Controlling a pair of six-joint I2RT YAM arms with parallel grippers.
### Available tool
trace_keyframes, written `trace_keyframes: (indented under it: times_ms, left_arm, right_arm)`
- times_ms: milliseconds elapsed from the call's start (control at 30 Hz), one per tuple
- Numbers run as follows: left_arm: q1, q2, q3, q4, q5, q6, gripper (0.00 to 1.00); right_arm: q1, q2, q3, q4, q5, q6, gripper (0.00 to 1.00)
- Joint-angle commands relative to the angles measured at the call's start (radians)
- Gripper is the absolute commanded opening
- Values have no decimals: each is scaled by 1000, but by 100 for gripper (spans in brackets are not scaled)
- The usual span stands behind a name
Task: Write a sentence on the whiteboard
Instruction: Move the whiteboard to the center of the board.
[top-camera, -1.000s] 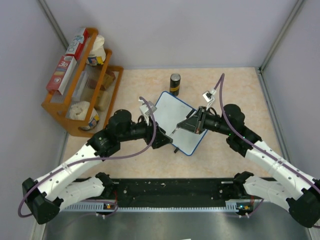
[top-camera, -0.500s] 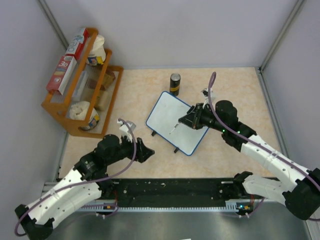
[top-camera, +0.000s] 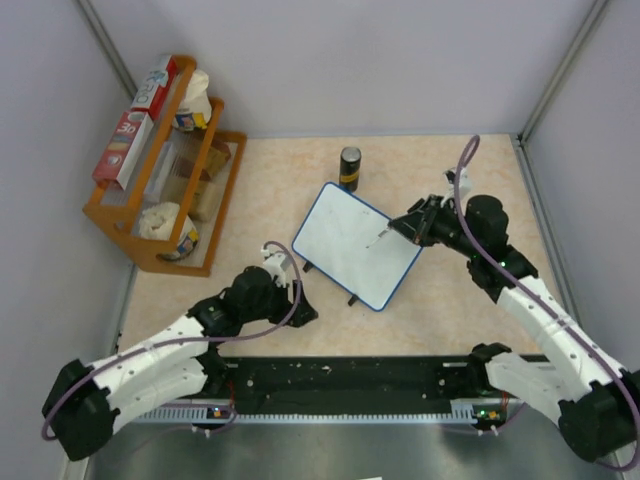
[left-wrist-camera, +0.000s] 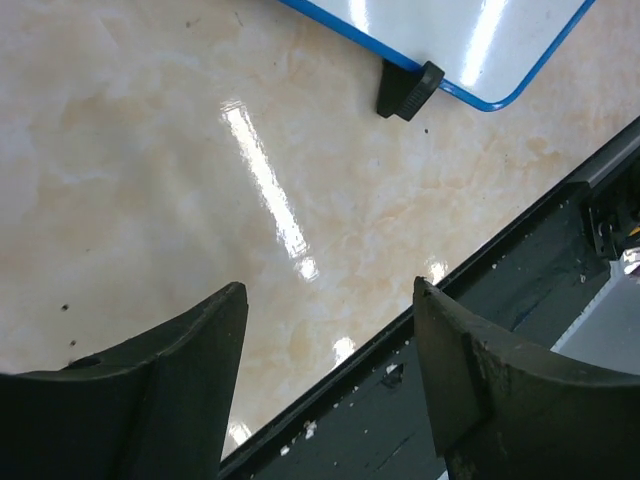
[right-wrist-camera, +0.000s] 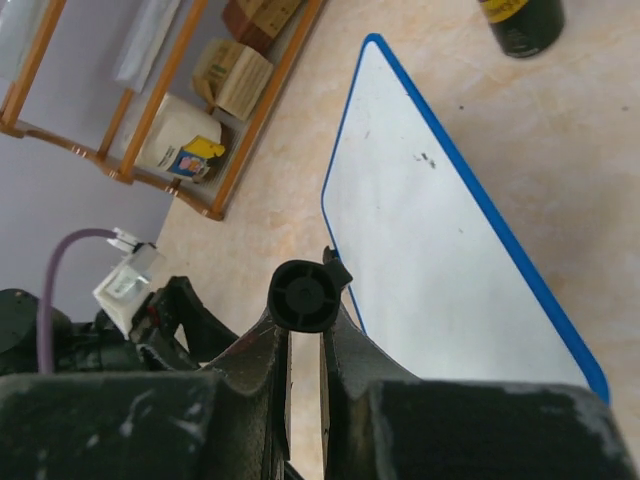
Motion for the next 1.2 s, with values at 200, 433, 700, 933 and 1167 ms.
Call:
trace_keyframes:
  times_ms: [200, 433, 700, 933, 1167]
  left_arm:
    - [-23, 585, 154, 436, 239, 57, 34]
    - [-29, 781, 229, 484, 115, 34, 0]
    - [-42, 925, 234, 607, 116, 21, 0]
    - [-127, 1001, 340, 521, 47, 47, 0]
    - [-259, 1070, 450, 500, 34, 16, 0]
  right_arm:
    - [-103, -315, 12, -267, 99, -53, 0]
    - [-105, -424, 74, -436, 198, -100, 0]
    - [-105, -467, 111, -493, 257, -119, 0]
    - [-105, -455, 144, -513, 272, -123, 0]
    - [-105, -461, 140, -514, 283, -125, 0]
